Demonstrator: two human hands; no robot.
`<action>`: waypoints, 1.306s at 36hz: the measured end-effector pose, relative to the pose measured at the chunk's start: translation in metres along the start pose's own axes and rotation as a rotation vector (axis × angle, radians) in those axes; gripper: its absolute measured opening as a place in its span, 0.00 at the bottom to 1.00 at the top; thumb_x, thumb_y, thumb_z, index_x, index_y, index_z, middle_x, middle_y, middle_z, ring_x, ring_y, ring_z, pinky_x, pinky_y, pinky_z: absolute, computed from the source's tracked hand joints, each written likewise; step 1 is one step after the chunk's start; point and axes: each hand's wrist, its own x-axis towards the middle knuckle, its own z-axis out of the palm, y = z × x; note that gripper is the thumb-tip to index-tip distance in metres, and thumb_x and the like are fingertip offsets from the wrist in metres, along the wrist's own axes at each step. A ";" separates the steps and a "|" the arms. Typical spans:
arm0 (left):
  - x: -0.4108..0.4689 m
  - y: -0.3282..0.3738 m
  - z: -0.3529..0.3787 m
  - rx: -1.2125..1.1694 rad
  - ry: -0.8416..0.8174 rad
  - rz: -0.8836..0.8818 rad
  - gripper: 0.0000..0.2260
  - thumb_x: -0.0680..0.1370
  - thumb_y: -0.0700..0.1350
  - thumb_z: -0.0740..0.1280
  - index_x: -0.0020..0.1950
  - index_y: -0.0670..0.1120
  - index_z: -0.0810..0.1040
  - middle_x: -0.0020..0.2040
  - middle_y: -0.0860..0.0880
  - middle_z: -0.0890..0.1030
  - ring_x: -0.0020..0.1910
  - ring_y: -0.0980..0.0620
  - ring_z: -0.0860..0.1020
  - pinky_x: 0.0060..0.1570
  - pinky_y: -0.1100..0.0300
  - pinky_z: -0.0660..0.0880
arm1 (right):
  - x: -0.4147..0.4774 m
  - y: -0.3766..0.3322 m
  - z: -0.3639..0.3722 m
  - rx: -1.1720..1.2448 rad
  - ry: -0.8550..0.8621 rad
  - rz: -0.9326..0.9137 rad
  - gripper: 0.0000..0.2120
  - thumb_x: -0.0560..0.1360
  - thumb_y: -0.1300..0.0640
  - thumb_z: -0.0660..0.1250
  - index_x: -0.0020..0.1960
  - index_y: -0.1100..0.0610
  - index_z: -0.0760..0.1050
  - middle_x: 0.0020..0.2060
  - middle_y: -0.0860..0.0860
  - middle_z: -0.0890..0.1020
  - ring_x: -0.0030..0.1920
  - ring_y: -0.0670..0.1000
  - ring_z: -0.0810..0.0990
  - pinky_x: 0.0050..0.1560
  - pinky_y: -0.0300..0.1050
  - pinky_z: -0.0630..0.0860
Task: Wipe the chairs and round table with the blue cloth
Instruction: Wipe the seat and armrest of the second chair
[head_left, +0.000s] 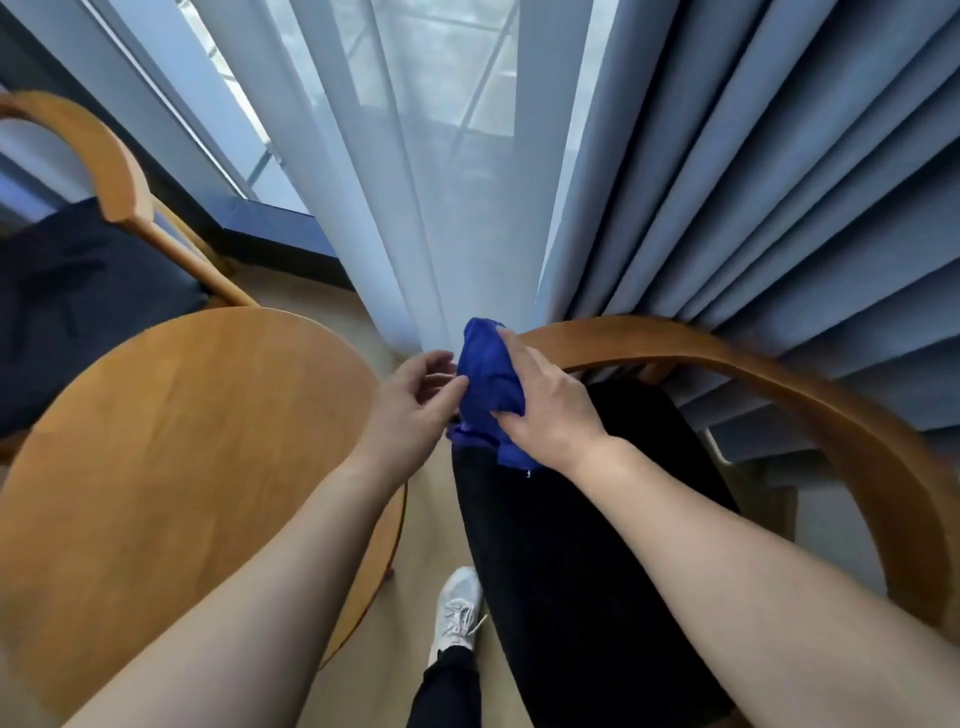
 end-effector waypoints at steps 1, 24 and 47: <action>0.004 -0.009 -0.007 0.078 0.042 -0.009 0.13 0.78 0.48 0.66 0.62 0.51 0.75 0.53 0.56 0.79 0.51 0.62 0.78 0.45 0.70 0.76 | 0.009 0.002 0.006 -0.043 -0.008 -0.023 0.40 0.71 0.57 0.70 0.78 0.52 0.53 0.68 0.55 0.70 0.58 0.61 0.75 0.54 0.53 0.74; 0.041 -0.061 0.023 0.750 -0.101 0.107 0.21 0.76 0.42 0.67 0.68 0.46 0.71 0.69 0.52 0.70 0.64 0.50 0.70 0.60 0.61 0.68 | 0.081 0.070 0.032 -0.647 -0.228 -0.186 0.43 0.67 0.39 0.70 0.76 0.43 0.53 0.76 0.52 0.58 0.71 0.60 0.61 0.67 0.53 0.62; 0.088 -0.053 0.073 1.350 -0.338 0.082 0.31 0.80 0.40 0.62 0.78 0.44 0.48 0.79 0.45 0.48 0.77 0.45 0.49 0.73 0.53 0.50 | 0.048 0.195 -0.055 -0.569 -0.150 0.019 0.41 0.65 0.47 0.75 0.75 0.48 0.62 0.73 0.54 0.65 0.67 0.62 0.66 0.69 0.54 0.65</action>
